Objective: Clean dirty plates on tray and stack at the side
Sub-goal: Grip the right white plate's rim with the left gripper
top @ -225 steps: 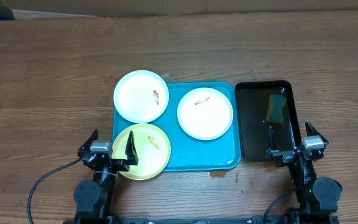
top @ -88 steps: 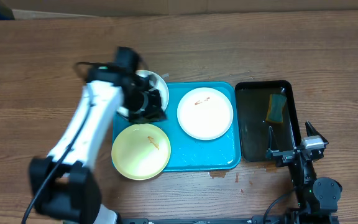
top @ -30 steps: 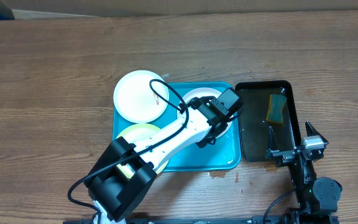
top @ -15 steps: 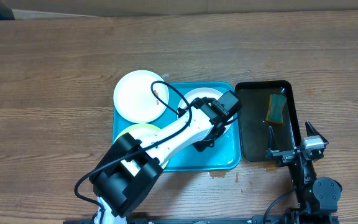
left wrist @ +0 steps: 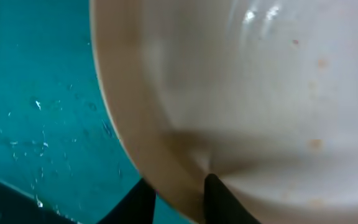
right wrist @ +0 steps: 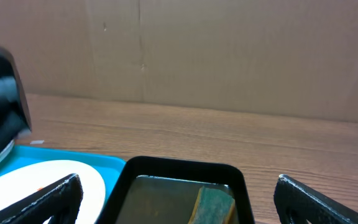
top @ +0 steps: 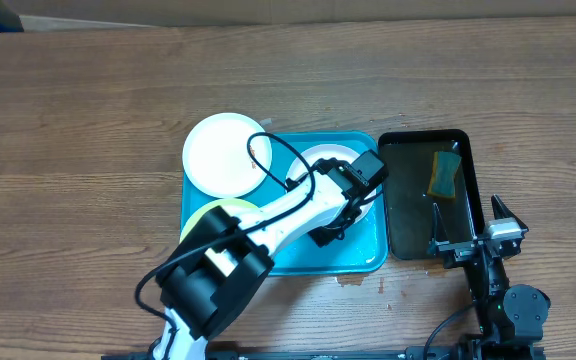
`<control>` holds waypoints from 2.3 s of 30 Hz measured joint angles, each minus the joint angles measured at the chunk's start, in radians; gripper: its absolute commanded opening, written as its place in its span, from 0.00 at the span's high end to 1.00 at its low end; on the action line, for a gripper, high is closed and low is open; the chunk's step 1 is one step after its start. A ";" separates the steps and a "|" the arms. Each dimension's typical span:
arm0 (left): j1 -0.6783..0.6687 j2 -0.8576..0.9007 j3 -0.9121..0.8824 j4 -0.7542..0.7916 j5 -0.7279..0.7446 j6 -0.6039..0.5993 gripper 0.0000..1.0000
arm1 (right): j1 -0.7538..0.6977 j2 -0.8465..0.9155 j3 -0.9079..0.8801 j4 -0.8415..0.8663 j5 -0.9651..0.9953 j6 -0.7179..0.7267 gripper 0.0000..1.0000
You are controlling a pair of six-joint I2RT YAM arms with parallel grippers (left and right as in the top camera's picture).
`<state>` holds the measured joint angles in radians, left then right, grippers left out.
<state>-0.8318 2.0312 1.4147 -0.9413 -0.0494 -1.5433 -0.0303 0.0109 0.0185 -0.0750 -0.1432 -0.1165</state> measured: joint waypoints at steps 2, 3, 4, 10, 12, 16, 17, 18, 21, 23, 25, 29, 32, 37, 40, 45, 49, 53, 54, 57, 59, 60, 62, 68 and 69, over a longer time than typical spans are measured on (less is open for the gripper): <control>0.000 0.004 0.000 -0.002 0.000 0.000 0.81 | 0.000 0.000 0.000 0.000 0.000 0.000 0.00; 0.000 0.004 0.000 -0.002 0.000 -0.001 0.83 | 0.000 0.000 0.000 0.000 0.000 0.000 0.00; 0.003 0.004 0.000 -0.003 0.000 0.000 0.86 | 0.000 0.000 0.000 0.000 0.000 0.000 0.00; 0.061 0.003 0.000 -0.013 -0.011 0.062 0.91 | 0.000 0.000 0.000 0.000 0.000 0.000 0.00; 0.097 0.003 0.000 -0.013 -0.011 0.133 0.92 | 0.000 0.000 0.000 0.000 0.000 0.000 0.00; 0.166 -0.003 0.000 -0.013 -0.010 0.349 0.96 | 0.000 0.000 0.000 -0.001 0.000 0.000 0.00; 0.182 -0.006 0.000 -0.014 -0.009 0.415 0.96 | 0.000 0.000 0.000 0.000 0.000 0.000 0.00; 0.194 -0.007 0.002 -0.015 -0.007 0.469 0.96 | 0.000 0.000 0.000 0.000 0.000 0.000 0.00; 0.218 -0.008 0.003 -0.021 -0.003 0.627 0.88 | 0.000 0.000 0.000 0.000 0.000 0.000 0.00; 0.225 -0.008 0.003 -0.025 0.004 0.710 0.81 | 0.000 0.000 0.000 0.000 0.000 0.000 0.00; 0.231 -0.008 0.003 -0.023 0.009 0.784 0.77 | 0.000 0.000 0.000 0.000 0.000 -0.001 0.00; 0.242 -0.008 0.008 -0.021 0.012 0.896 0.74 | 0.000 0.000 0.000 0.000 0.000 0.000 0.00; 0.252 -0.008 0.027 -0.031 0.012 0.947 0.72 | 0.000 0.000 0.000 0.000 0.000 0.000 0.00; 0.269 -0.008 0.039 -0.032 0.012 0.980 0.73 | 0.000 0.000 0.000 0.000 0.000 0.000 0.00; 0.283 -0.008 0.039 -0.024 0.012 0.994 0.73 | 0.000 0.000 0.000 0.000 0.000 0.000 0.00; 0.302 -0.008 0.039 -0.032 0.023 0.997 0.74 | 0.000 0.000 0.000 -0.001 0.000 0.000 0.00; 0.299 -0.008 0.039 -0.024 0.056 0.997 0.74 | 0.000 0.000 0.000 0.000 0.003 -0.001 0.00; 0.288 -0.008 0.030 0.011 0.074 0.997 0.79 | 0.000 0.000 0.000 -0.001 0.012 -0.008 0.00; 0.288 -0.008 0.027 0.013 0.076 0.996 0.79 | 0.000 0.000 0.000 0.001 0.012 -0.008 0.00; 0.285 -0.008 0.020 0.014 0.077 0.997 0.83 | 0.000 0.000 0.000 0.018 -0.017 -0.006 0.00; 0.285 -0.008 0.018 0.014 0.077 0.996 0.89 | 0.000 0.000 0.003 -0.008 -0.032 0.018 0.00; 0.285 -0.008 0.018 0.014 0.076 0.996 0.91 | 0.000 0.002 0.009 -0.037 -0.036 0.039 0.00; 0.285 -0.008 0.018 0.014 0.072 0.997 0.91 | 0.000 0.011 0.025 -0.069 -0.039 0.064 0.00; 0.285 -0.008 0.018 0.013 0.043 0.997 0.96 | 0.000 0.192 0.277 -0.194 -0.043 0.121 0.00; 0.285 -0.008 0.018 0.013 0.033 0.998 0.96 | 0.000 0.241 0.341 -0.259 -0.043 0.125 0.00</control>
<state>-0.5465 2.0232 1.4322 -0.9279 -0.0162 -0.5457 -0.0303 0.2520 0.3599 -0.3336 -0.1860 0.0086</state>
